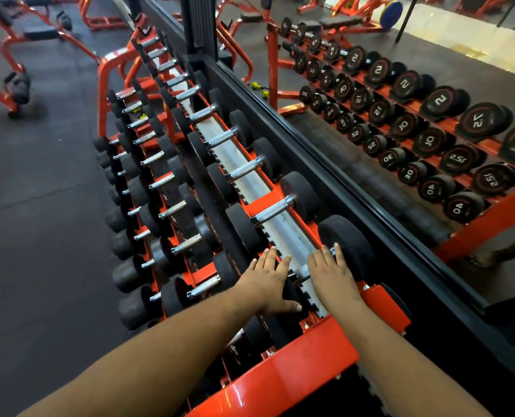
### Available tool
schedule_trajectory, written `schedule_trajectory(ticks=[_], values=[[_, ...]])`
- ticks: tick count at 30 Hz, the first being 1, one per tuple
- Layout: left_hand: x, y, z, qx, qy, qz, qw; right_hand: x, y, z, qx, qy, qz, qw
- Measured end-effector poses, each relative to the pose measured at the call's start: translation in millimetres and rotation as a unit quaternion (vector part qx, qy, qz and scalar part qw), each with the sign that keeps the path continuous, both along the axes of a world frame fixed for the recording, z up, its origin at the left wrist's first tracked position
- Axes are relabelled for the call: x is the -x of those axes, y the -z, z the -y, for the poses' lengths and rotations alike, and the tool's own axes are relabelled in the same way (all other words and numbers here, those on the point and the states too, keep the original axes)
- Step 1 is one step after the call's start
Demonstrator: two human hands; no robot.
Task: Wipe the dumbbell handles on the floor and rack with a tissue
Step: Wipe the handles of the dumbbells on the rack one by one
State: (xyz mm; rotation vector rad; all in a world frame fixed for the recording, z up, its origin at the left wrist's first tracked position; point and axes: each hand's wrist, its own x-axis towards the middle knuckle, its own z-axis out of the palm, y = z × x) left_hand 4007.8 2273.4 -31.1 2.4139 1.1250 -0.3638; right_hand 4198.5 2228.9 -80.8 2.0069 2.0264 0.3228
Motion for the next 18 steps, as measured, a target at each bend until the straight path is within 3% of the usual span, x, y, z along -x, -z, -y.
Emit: schedule_trajectory(ticks=[4, 10, 12, 16, 18], values=[[0, 5, 0, -0.003, -0.002, 0.005, 1.0, 14, -7, -8, 0.057, -0.082, -0.072, 0.992], [1, 7, -2, -0.003, 0.002, 0.012, 1.0, -10, 17, 28, -0.045, -0.228, -0.119, 0.965], [1, 7, -2, -0.003, 0.004, 0.009, 1.0, -19, 16, 31, -0.076, -0.202, -0.116, 0.97], [1, 6, -2, 0.002, 0.005, 0.01, 1.0, -21, 15, 28, -0.145, -0.022, -0.183, 0.972], [1, 7, -2, 0.003, 0.003, 0.011, 1.0, -4, 24, 30, -0.153, 0.008, -0.209, 0.966]])
